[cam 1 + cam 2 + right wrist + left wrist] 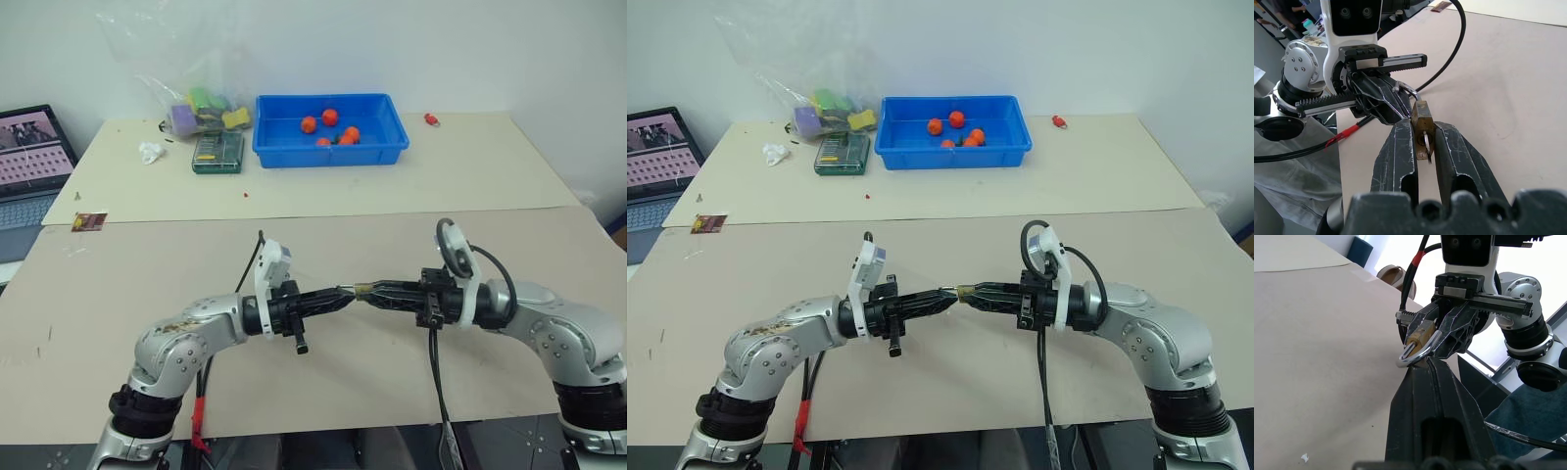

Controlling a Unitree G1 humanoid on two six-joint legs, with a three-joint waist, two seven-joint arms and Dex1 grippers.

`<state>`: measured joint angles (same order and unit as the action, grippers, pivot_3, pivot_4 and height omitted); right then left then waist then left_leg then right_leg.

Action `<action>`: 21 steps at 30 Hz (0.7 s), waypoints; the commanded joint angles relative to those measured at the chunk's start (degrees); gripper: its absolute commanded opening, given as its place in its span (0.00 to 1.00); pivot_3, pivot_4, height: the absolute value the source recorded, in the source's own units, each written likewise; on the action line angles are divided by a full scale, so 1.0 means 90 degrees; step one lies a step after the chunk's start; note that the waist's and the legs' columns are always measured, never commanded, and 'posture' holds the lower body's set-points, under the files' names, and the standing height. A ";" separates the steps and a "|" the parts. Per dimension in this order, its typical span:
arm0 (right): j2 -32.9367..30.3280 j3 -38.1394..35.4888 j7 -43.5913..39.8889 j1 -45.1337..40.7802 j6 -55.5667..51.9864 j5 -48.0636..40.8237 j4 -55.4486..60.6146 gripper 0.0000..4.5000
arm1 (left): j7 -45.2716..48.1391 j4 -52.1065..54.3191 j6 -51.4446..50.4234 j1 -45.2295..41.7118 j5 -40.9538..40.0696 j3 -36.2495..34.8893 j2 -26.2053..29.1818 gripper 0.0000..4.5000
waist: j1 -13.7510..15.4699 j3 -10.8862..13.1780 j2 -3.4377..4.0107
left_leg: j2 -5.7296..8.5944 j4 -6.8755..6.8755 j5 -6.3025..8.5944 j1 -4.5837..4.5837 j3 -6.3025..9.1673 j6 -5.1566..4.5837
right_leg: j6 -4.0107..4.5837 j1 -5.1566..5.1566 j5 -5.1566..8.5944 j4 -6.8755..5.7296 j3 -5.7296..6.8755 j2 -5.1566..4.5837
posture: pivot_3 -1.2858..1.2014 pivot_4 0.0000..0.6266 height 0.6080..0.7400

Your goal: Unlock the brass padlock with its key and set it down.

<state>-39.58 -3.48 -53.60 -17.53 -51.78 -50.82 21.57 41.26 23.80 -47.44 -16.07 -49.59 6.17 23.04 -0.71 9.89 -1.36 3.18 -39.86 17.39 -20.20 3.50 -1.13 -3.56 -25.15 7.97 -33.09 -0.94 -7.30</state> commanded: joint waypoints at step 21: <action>-0.0216 -0.0263 -0.0391 -0.0123 -0.0281 -0.0259 -0.0474 0.02 | 0.1059 0.0103 0.1056 0.0000 0.0962 -0.0387 0.1451 0.00 | -0.0025 0.0001 0.0000 | -0.0001 0.0002 0.0000 0.0003 -0.0006 0.0000 | 0.0004 -0.0003 0.0003 -0.0003 -0.0001 0.0001 | 0.52 0.24 1.00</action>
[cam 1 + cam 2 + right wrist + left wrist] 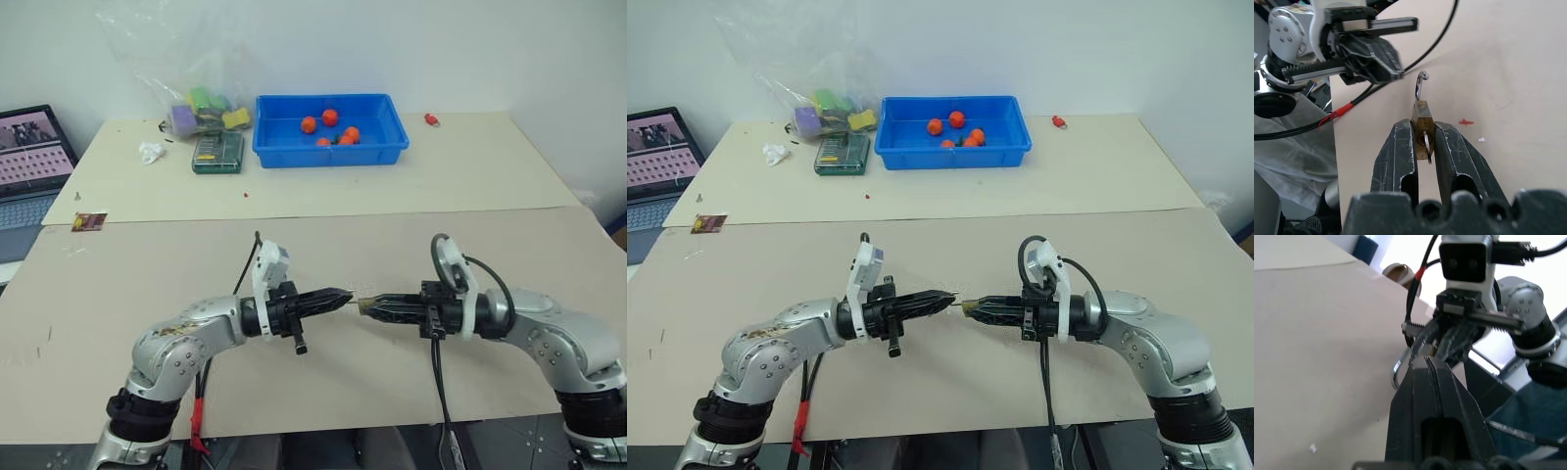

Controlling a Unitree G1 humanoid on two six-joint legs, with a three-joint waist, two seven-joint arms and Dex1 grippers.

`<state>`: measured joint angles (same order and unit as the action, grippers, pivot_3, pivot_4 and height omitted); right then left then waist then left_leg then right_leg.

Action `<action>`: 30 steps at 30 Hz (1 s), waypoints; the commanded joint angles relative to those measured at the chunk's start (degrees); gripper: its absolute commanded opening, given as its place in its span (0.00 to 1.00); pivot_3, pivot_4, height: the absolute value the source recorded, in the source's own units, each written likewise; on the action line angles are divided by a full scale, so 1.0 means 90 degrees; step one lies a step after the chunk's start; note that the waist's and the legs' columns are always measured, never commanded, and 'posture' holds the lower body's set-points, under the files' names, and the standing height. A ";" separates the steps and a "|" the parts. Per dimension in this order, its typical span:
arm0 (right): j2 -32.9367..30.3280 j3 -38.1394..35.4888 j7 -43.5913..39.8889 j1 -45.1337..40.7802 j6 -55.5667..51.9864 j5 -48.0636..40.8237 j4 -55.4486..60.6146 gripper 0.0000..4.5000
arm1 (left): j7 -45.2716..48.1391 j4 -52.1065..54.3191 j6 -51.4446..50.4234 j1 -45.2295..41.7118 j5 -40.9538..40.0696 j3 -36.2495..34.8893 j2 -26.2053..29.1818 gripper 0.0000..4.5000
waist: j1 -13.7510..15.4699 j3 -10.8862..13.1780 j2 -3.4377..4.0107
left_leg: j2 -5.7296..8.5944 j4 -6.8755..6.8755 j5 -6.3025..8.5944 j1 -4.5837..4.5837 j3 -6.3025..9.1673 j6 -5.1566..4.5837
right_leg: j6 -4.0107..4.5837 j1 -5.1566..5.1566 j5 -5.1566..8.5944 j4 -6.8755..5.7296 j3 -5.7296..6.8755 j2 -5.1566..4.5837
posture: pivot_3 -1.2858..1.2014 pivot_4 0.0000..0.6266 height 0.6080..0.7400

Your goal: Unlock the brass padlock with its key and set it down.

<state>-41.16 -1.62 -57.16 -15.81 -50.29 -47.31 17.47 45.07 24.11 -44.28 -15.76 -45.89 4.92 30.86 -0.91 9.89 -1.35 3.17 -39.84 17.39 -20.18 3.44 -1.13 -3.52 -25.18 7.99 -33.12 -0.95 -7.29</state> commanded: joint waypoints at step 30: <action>-0.1712 0.1792 -0.2201 -0.1450 0.0937 0.2134 -0.3347 0.76 | 0.0594 0.0881 0.0971 0.1227 0.1046 -0.0596 0.1244 0.00 | 0.0163 0.0005 -0.0008 | 0.0006 -0.0001 0.0001 -0.0004 0.0006 0.0000 | -0.0004 0.0009 0.0005 0.0006 0.0011 -0.0005 | 0.52 0.24 1.00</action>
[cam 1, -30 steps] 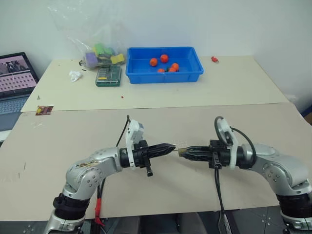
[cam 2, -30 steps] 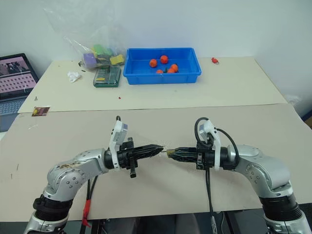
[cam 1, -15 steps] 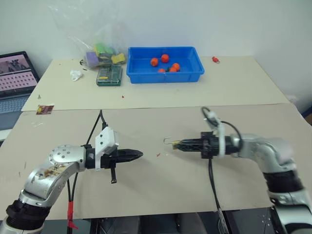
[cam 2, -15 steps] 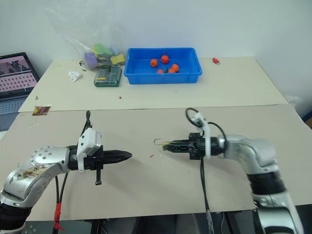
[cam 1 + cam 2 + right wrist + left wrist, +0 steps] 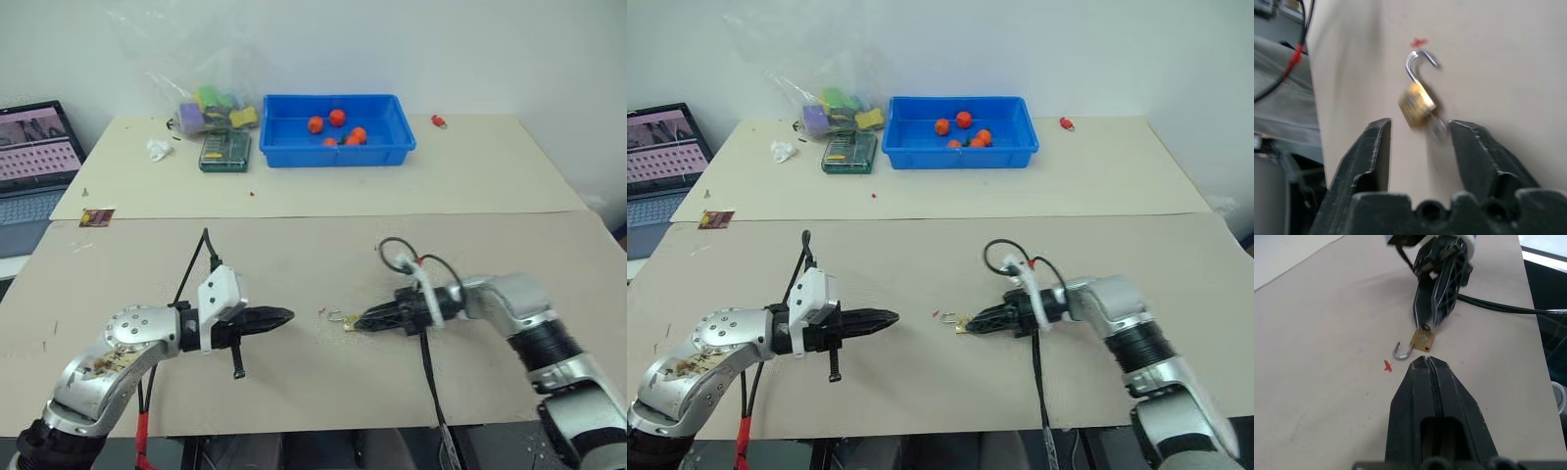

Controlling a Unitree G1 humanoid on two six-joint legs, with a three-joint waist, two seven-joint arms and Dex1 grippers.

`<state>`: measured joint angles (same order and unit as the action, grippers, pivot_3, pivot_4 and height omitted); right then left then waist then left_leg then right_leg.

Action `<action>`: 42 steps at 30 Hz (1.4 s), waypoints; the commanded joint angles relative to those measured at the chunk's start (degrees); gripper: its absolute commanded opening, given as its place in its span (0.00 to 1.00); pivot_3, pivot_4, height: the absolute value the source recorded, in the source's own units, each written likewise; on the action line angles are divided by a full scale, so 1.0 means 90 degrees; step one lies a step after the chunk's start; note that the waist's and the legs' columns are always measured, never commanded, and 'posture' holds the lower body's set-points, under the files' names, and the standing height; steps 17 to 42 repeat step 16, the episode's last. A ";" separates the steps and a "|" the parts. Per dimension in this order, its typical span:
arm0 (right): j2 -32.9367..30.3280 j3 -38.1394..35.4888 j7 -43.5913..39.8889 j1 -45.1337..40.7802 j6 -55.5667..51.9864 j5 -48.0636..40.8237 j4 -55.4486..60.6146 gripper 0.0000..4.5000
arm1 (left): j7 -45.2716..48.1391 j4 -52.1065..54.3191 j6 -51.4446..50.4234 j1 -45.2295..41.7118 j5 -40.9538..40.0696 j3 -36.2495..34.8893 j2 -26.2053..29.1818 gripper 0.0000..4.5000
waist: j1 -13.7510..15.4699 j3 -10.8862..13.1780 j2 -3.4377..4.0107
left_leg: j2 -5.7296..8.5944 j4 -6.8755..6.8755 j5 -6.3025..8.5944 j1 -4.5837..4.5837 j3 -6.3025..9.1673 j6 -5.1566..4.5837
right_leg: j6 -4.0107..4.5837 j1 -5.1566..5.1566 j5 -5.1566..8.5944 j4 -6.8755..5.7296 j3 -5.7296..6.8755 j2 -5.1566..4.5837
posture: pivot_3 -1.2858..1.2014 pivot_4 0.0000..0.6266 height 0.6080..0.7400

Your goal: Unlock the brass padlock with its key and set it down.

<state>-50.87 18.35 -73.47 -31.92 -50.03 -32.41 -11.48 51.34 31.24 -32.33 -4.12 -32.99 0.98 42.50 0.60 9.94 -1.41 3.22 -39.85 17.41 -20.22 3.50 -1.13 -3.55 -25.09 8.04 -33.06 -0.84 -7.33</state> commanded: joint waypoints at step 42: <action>-0.1213 -0.3386 0.0336 0.2716 0.1588 -0.0315 0.3303 0.99 | 0.0386 -0.0599 -0.0034 -0.0534 -0.0060 -0.0383 0.0436 0.00 | -0.0142 0.0001 0.0003 | -0.0020 0.0000 0.0000 0.0003 -0.0019 0.0003 | -0.0043 -0.0004 0.0029 -0.0006 -0.0012 0.0010 | 0.52 0.24 1.00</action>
